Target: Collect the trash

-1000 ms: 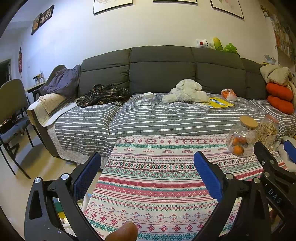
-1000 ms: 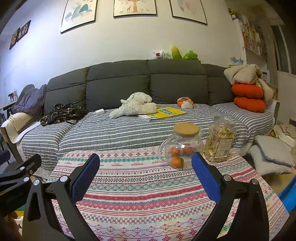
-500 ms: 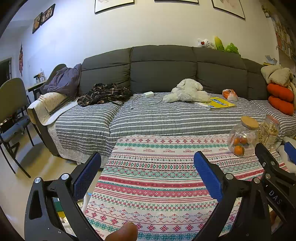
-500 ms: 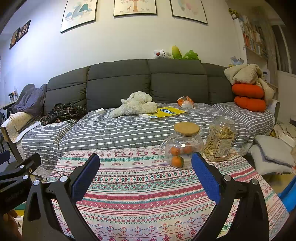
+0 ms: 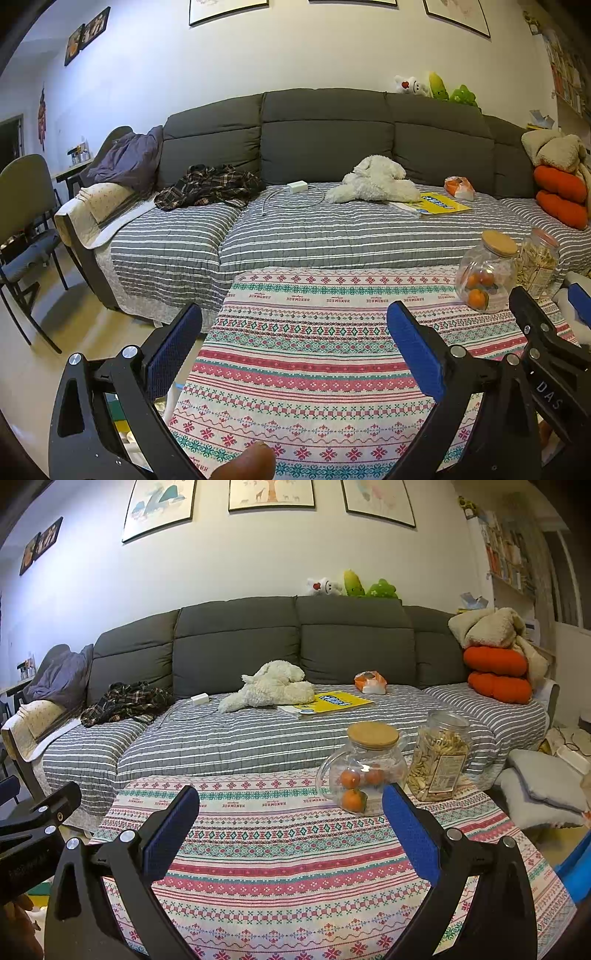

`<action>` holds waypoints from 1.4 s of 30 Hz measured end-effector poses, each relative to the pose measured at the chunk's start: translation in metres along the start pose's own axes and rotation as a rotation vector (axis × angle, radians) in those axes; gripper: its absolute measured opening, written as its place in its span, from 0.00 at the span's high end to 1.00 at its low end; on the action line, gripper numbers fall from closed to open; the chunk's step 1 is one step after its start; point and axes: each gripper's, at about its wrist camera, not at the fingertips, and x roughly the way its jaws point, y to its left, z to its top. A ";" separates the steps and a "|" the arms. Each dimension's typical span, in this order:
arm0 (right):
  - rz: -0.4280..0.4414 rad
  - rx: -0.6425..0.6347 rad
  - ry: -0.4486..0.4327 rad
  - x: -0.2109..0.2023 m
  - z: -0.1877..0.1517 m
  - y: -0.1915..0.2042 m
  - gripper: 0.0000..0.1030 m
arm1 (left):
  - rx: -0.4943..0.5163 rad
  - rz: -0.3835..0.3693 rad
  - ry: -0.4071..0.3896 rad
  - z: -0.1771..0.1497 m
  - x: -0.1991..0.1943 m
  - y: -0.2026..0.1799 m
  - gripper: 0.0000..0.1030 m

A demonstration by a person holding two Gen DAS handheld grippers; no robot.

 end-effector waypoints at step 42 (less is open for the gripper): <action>0.017 0.024 0.016 0.004 0.001 -0.005 0.06 | -0.004 -0.030 -0.015 0.002 -0.004 -0.002 0.07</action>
